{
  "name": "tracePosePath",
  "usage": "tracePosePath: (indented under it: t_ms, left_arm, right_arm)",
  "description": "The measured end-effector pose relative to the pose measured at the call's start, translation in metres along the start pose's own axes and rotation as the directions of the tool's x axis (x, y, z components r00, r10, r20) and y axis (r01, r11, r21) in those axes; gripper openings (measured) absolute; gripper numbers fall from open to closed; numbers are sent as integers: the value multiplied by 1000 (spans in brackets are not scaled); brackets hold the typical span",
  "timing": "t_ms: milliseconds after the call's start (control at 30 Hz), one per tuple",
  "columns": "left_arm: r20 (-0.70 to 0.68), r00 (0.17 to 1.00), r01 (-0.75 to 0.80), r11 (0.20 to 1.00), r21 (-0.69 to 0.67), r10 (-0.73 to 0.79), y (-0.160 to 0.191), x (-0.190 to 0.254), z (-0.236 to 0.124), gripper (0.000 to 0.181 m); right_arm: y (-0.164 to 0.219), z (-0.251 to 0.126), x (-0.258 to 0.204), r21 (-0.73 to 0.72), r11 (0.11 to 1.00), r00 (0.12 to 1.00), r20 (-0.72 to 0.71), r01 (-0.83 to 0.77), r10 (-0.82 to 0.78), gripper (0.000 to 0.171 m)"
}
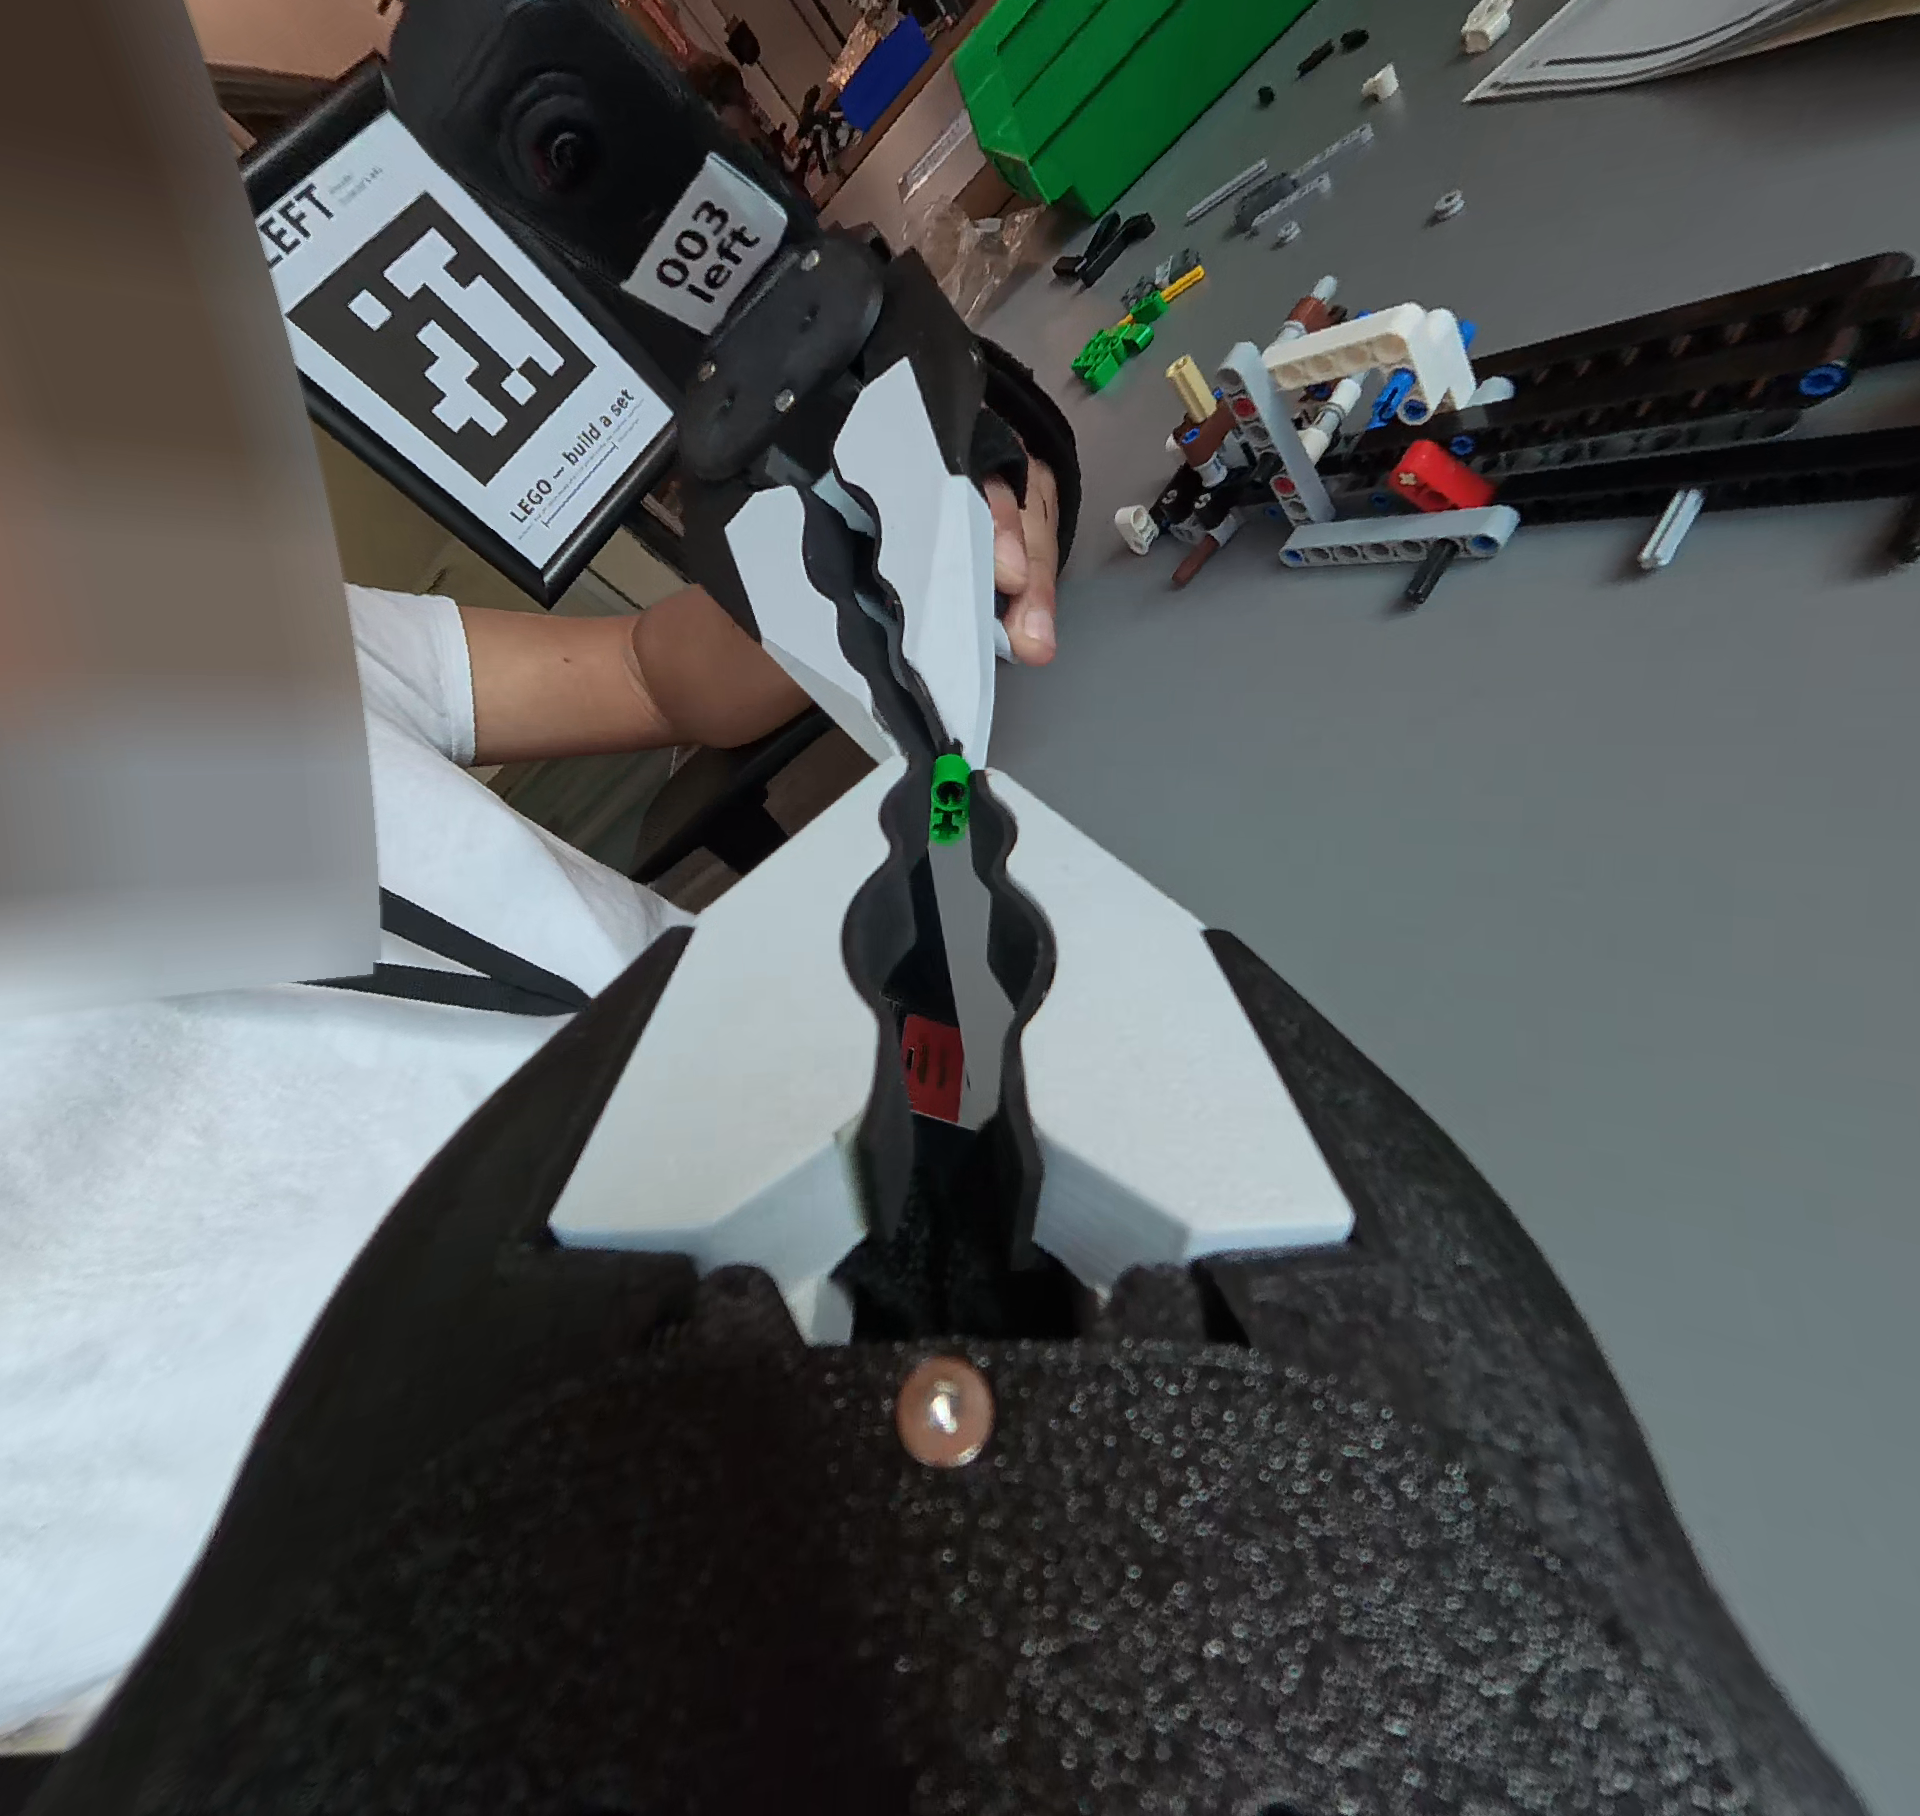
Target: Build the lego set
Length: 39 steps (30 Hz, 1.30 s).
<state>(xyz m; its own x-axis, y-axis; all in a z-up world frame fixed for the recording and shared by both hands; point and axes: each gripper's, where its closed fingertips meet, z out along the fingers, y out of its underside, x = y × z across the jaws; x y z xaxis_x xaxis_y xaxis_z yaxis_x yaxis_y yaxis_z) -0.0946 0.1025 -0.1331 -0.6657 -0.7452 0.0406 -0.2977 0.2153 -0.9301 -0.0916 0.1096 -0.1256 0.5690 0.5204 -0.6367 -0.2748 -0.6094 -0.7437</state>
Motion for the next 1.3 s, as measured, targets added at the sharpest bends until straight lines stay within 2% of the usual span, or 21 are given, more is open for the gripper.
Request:
tracePosePath:
  t_ms: [200,467,633,767,867,1300]
  left_arm:
    - [-23,993,115,990,85,-114,-10,-10,-10,2]
    - [-28,983,182,975,130,-180,-15,-18,-15,2]
    - [-25,979,203,969,138,-202,-15,-21,-16,2]
    - [-24,975,224,961,164,-223,-18,-25,-19,2]
    - [-17,978,207,966,156,-207,-17,-24,-18,2]
    - [-8,978,207,964,169,-208,-18,-25,-19,2]
  right_arm:
    - [-18,1,2,179,981,995,-54,-76,87,6]
    - [-29,5,6,270,954,988,-49,-129,147,6]
    - [-33,5,9,302,945,986,-68,-122,149,6]
    - [-43,6,9,370,928,991,-103,-41,85,6]
    - [-44,7,9,361,932,989,-144,14,41,7]
    - [-41,3,10,354,932,990,-84,-75,111,8]
